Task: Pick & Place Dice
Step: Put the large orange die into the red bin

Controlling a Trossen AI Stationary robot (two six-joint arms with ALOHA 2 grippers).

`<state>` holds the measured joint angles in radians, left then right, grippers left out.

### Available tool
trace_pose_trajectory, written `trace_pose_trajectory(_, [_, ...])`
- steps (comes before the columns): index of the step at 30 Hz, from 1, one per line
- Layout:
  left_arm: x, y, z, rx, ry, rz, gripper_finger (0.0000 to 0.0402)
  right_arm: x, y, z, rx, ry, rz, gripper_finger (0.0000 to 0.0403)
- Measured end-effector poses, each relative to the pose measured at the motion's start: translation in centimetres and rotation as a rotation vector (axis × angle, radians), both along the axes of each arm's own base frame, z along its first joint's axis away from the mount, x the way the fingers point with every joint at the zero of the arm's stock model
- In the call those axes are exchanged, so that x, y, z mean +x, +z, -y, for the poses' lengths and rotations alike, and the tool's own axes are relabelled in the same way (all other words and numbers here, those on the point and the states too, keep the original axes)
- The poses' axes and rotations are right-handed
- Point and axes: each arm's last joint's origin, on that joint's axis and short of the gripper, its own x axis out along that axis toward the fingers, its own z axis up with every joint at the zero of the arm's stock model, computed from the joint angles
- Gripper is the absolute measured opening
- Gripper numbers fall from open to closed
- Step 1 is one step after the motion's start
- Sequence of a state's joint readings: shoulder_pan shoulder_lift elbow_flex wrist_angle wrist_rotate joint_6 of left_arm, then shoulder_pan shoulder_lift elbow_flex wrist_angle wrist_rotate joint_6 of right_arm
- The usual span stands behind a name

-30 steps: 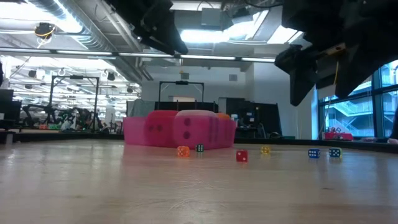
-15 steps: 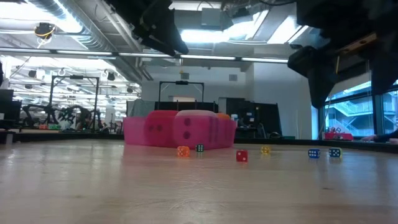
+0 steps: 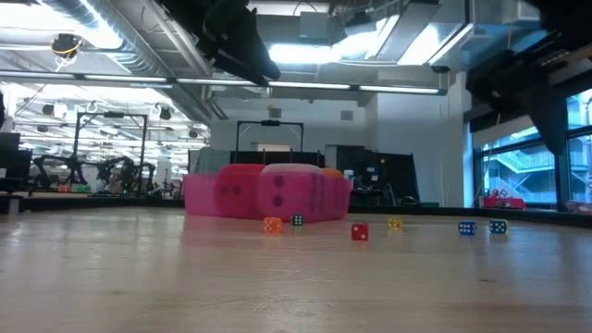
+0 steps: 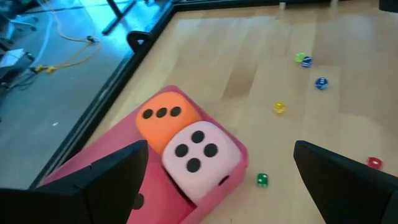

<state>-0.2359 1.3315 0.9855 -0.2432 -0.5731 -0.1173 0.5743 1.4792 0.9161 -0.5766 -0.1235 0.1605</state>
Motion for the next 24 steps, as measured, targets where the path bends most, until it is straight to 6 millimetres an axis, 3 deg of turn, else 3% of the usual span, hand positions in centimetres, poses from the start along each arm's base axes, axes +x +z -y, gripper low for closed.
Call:
trace_pose_trajectory(4, [0.0, 0.0, 0.1, -0.02, -0.031, -0.005, 0.04, -0.1, 0.0, -0.2, -0.065, 0.046, 0.052, 0.0359])
trace_pose_trajectory(12, [0.0, -0.1, 0.2, -0.043, -0.063, -0.009, 0.04, -0.4, 1.5, -1.3, -0.063, -0.189, 0.025, 0.0359])
trace_pose_trajectory(18, [0.0, -0.1, 0.2, -0.043, -0.063, -0.009, 0.04, -0.8, 2.8, -2.6, -0.116, -0.101, 0.112, 0.0359])
trace_pose_trajectory(24, [0.0, -0.1, 0.2, -0.043, -0.063, -0.01, 0.04, -0.9, 2.9, -2.6, -0.12, -0.251, 0.119, 0.0359])
